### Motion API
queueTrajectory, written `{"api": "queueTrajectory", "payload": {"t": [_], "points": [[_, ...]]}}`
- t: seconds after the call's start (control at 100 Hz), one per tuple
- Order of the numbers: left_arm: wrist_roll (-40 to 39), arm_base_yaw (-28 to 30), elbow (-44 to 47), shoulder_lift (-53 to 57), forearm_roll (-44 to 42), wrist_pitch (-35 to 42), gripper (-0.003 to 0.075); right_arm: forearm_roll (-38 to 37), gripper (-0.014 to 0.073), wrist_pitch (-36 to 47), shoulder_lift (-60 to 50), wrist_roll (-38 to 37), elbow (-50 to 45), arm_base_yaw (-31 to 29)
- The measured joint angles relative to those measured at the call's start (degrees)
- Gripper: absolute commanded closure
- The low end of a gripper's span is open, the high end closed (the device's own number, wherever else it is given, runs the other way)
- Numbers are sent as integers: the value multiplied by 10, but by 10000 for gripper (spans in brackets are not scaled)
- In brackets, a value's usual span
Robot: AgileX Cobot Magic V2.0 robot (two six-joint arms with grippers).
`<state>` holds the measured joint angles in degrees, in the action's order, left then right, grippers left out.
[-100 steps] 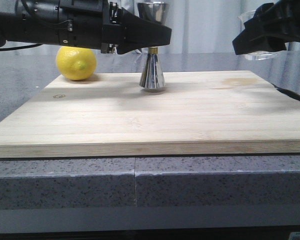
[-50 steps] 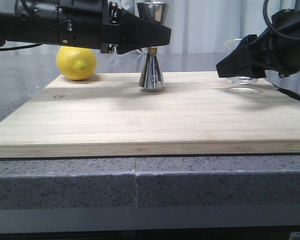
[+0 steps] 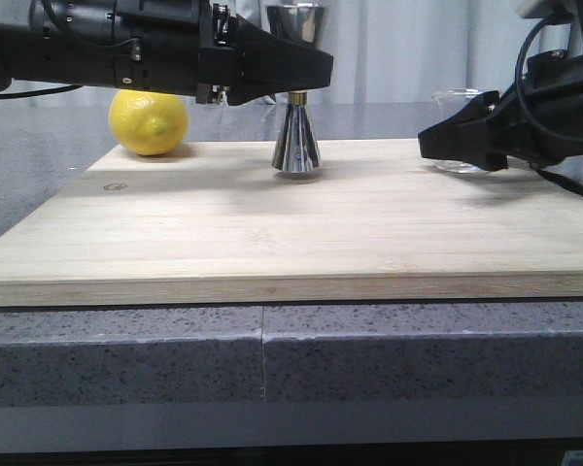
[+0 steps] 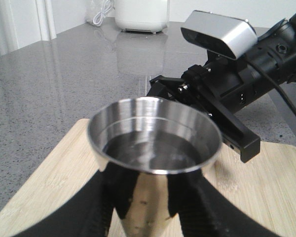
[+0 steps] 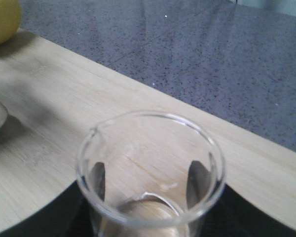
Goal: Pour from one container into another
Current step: 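Lower the beaker back onto the board with the right gripper, then open the right gripper and withdraw it from the beaker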
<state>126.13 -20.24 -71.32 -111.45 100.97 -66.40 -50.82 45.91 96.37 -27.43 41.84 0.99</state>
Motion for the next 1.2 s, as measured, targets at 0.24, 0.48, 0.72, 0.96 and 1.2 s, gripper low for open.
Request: {"api": "queueTrajectory", "payload": {"t": [0.24, 0.48, 0.72, 0.96, 1.2], "points": [[0, 0, 0, 0, 0, 0, 460, 12, 210, 23, 15, 32, 1, 0], [0, 0, 0, 0, 0, 0, 460, 12, 3, 22, 16, 32, 1, 0], [0, 0, 0, 0, 0, 0, 460, -33, 4, -76, -53, -111, 1, 0], [0, 0, 0, 0, 0, 0, 460, -300, 6, -166, -170, -406, 1, 0], [0, 0, 0, 0, 0, 0, 460, -521, 6, -171, -261, -696, 0, 0]]}}
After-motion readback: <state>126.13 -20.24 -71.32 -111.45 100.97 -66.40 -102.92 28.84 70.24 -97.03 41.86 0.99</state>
